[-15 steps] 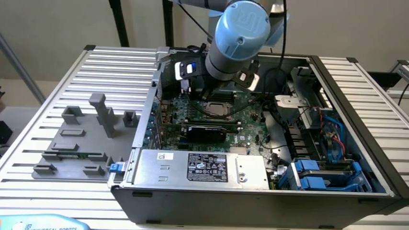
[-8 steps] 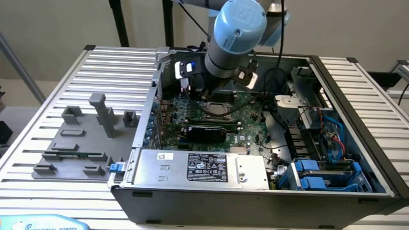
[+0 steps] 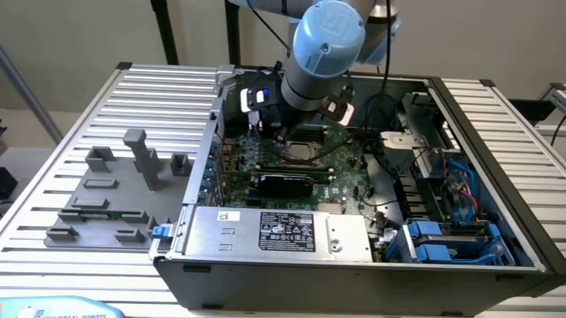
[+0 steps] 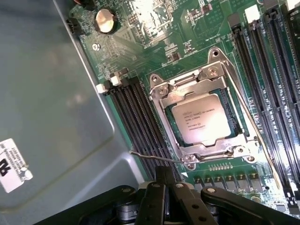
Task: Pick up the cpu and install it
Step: 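Install the first cpu locking lever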
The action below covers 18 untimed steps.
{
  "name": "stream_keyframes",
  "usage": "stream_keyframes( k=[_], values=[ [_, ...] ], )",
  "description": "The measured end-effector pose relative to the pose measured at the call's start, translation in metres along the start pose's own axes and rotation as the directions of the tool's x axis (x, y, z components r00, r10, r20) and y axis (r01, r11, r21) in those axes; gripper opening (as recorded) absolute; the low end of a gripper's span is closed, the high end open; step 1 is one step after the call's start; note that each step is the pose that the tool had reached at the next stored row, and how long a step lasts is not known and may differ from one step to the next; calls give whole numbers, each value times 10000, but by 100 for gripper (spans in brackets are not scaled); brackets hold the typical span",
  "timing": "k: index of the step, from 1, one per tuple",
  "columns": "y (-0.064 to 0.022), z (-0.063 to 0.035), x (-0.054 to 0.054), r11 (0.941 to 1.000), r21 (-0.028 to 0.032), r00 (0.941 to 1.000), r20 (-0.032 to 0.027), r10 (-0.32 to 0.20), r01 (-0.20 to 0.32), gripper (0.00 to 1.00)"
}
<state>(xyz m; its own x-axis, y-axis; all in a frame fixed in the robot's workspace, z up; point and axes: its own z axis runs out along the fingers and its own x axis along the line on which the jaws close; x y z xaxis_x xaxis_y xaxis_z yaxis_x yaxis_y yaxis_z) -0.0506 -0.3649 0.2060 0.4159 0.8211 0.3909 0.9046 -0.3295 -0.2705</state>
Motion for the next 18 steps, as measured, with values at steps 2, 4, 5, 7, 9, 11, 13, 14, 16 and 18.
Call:
stream_keyframes(
  k=[2,4,5,7,9,11,13,14,16,18],
  values=[
    [4,18,-6,10000,-44,10000,86,8,-8,11],
    [4,31,-1,10000,-74,9999,152,15,-14,11],
    [1,37,6,10000,-84,9998,173,17,-16,11],
    [-6,49,27,9999,-101,9998,211,22,-19,11],
    [-9,58,42,9999,-122,9997,256,25,-22,11],
    [-5,62,48,9999,-157,9994,331,35,-30,11],
    [4,65,55,9998,-191,9992,404,44,-36,11],
    [10,67,61,9998,-205,9991,433,48,-39,11],
    [27,72,77,9997,-227,9988,481,54,-43,11],
    [45,76,95,9997,-248,9986,528,60,-47,11]
  ],
)
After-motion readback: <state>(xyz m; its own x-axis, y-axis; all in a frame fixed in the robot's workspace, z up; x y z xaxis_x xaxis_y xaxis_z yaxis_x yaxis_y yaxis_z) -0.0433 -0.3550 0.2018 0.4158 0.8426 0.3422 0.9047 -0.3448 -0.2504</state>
